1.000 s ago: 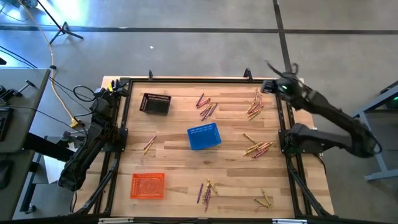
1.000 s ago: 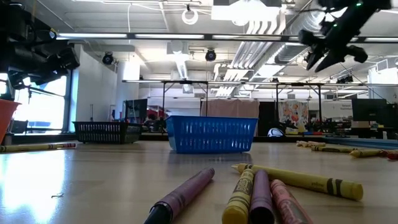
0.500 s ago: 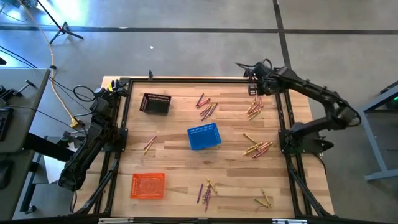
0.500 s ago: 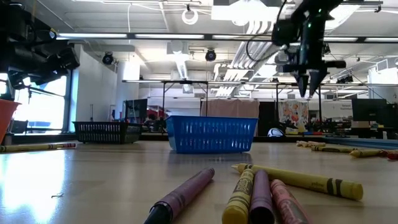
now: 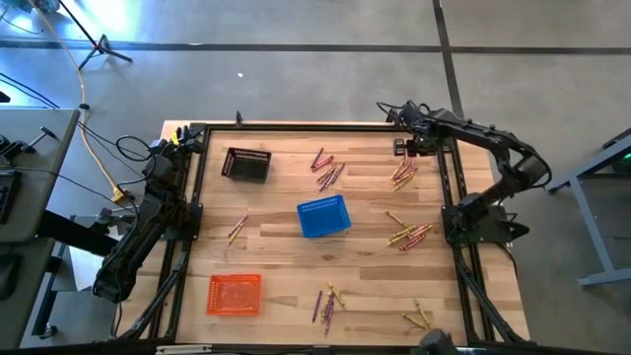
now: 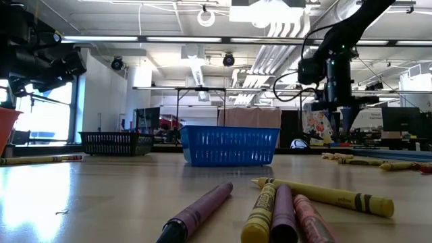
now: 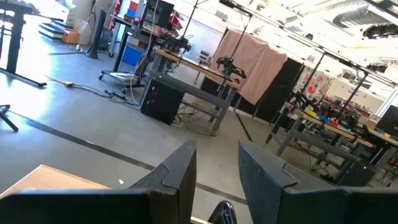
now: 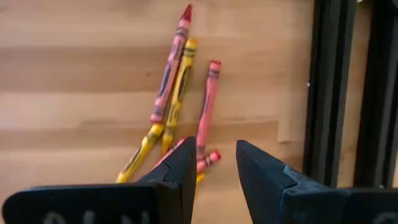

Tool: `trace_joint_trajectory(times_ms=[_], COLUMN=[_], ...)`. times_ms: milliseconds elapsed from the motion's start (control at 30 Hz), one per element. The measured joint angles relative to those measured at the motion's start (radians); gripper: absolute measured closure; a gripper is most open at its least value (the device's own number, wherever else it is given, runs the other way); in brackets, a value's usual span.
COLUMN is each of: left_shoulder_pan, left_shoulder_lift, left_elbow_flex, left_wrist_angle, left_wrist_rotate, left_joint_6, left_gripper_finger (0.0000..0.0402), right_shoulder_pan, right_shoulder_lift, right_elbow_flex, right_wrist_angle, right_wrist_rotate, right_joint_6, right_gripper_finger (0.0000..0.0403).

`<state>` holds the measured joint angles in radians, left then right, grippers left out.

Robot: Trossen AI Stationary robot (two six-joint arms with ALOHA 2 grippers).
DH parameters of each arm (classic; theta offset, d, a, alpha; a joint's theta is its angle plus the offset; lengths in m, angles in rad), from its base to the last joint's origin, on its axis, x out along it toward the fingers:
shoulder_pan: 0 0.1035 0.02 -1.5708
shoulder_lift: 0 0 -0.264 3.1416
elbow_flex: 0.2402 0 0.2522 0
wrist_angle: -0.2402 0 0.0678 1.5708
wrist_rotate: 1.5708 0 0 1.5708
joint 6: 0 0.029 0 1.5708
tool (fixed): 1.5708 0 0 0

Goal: Sort crayons
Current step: Put the red crayon into the black basket

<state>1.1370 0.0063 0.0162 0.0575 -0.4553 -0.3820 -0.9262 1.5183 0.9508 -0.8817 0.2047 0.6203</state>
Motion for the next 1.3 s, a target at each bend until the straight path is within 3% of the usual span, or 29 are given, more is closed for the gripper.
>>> trace_joint_trajectory(times_ms=[200, 500, 1300], left_shoulder_pan=[0.0, 0.0, 0.0], left_shoulder_lift=[0.0, 0.0, 0.0], left_elbow_flex=[0.0, 0.0, 0.0], left_wrist_angle=[0.0, 0.0, 0.0], left_wrist_rotate=[0.0, 0.0, 0.0], left_joint_6=[0.0, 0.0, 0.0], left_gripper_finger=[0.0298, 0.0298, 0.0298], right_shoulder_pan=[-0.03, -0.03, -0.022], right_shoulder_lift=[0.093, 0.188, 0.192], right_elbow_flex=[0.0, 0.0, 0.002], right_wrist_angle=[0.057, 0.102, 0.108], right_wrist_rotate=[-0.057, -0.037, -0.014], right_joint_6=[-0.053, -0.071, 0.059], right_gripper_finger=[0.0304, 0.0304, 0.0304])
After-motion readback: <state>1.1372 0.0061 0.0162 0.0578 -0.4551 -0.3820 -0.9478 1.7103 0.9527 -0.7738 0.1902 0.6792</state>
